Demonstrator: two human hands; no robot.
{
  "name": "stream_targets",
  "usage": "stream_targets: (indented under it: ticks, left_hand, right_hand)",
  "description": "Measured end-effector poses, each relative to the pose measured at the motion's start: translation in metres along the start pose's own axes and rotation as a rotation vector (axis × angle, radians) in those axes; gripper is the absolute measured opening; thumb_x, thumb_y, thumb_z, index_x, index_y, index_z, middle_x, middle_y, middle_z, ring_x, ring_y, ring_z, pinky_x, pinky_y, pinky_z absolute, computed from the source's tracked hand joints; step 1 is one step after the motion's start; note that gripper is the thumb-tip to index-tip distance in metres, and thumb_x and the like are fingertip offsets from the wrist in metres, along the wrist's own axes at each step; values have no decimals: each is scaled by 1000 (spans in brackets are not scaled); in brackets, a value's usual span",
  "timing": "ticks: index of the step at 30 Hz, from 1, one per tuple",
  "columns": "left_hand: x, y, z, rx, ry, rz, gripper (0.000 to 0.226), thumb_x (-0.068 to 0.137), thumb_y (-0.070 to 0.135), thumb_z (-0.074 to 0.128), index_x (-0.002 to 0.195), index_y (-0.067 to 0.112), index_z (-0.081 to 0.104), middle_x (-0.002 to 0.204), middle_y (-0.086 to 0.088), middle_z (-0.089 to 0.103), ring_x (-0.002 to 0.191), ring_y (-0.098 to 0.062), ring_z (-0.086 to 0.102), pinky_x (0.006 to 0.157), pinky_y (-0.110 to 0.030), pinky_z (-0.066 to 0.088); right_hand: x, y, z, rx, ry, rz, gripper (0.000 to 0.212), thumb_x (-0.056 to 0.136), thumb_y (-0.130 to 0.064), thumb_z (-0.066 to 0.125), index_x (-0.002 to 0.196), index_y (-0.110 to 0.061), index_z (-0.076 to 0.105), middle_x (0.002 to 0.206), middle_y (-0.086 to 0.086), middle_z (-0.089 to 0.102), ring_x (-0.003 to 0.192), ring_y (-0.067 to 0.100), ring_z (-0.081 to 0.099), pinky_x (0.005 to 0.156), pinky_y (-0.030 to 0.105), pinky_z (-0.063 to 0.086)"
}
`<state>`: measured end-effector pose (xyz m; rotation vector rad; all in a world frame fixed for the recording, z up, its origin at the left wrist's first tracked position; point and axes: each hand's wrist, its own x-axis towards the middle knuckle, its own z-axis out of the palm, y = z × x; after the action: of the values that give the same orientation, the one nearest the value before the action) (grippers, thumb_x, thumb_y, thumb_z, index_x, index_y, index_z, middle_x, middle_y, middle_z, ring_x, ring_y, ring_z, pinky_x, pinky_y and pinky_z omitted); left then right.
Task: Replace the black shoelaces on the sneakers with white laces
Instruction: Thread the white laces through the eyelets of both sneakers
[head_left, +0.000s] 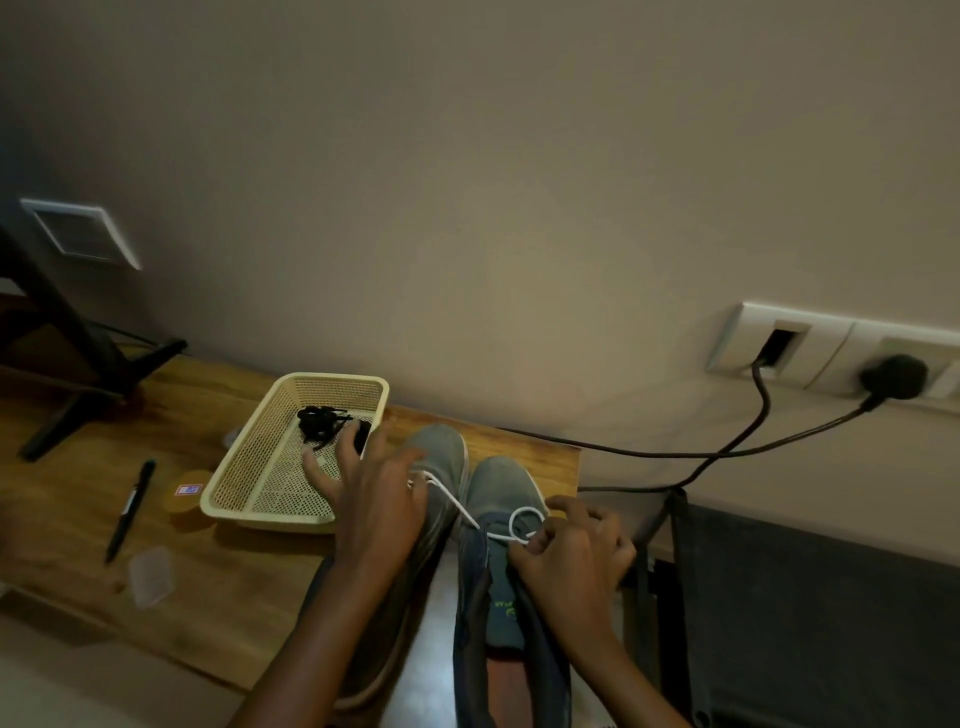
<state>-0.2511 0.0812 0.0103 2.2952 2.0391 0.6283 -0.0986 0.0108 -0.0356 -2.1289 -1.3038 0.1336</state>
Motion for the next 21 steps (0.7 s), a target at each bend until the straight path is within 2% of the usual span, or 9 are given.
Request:
stream_targets:
  ticks: [3, 5, 6, 8, 13, 15, 18, 21]
  left_hand:
    - [-4, 8, 4, 11, -164, 230, 21, 65, 29, 79, 81, 40, 70, 142, 4, 46, 140, -32, 22, 105, -55, -12]
    - [-9, 16, 5, 107, -212, 317, 15, 74, 43, 71, 89, 41, 69, 151, 11, 30, 145, -27, 4, 99, -54, -27]
    - [-10, 19, 6, 133, -247, 312, 16, 80, 46, 64, 94, 40, 68, 153, 14, 22, 145, -23, -5, 94, -52, -32]
    - [-10, 21, 6, 167, -288, 265, 16, 86, 45, 57, 95, 36, 67, 153, 16, 21, 145, -20, -9, 92, -51, -34]
    - [-4, 10, -6, 29, -72, -33, 11, 90, 32, 56, 94, 33, 67, 142, 10, 42, 142, -20, 14, 107, -55, -11]
    - [1, 1, -6, 10, -20, -63, 15, 88, 29, 59, 101, 32, 67, 141, 7, 44, 141, -23, 17, 109, -56, -6]
    - [2, 0, 0, -22, -131, 135, 24, 75, 28, 72, 96, 39, 69, 144, 6, 42, 142, -28, 17, 106, -56, -12]
    - [-5, 11, 3, 74, -228, 302, 21, 76, 40, 70, 97, 44, 68, 152, 10, 28, 145, -25, 2, 98, -54, -29]
  right_hand:
    - [0, -1, 0, -12, 7, -3, 13, 53, -19, 79, 52, -18, 66, 107, -5, 67, 105, 30, 49, 87, 42, 27]
    - [0, -1, -1, -13, 9, 1, 13, 53, -20, 79, 53, -19, 67, 107, -5, 67, 105, 30, 49, 86, 41, 26]
    - [0, -1, -1, -14, 10, 3, 13, 53, -19, 80, 53, -19, 67, 107, -4, 67, 105, 30, 49, 85, 40, 25]
    - [-1, -2, -2, -13, 3, 4, 11, 56, -21, 79, 56, -18, 68, 109, -4, 66, 107, 29, 47, 86, 39, 24]
    - [-1, 1, -4, -10, -38, 0, 11, 65, -27, 75, 66, -16, 72, 117, -6, 62, 115, 25, 42, 93, 40, 22]
    - [-1, 0, -4, -19, -60, 5, 11, 67, -27, 73, 68, -16, 72, 120, -7, 61, 116, 24, 40, 93, 39, 21]
    - [-1, -1, -5, -24, -63, 4, 11, 68, -28, 72, 68, -17, 72, 121, -8, 60, 117, 23, 39, 92, 37, 19]
    - [0, -2, -6, -46, -99, 9, 12, 69, -31, 71, 71, -19, 71, 124, -10, 57, 118, 21, 38, 94, 37, 19]
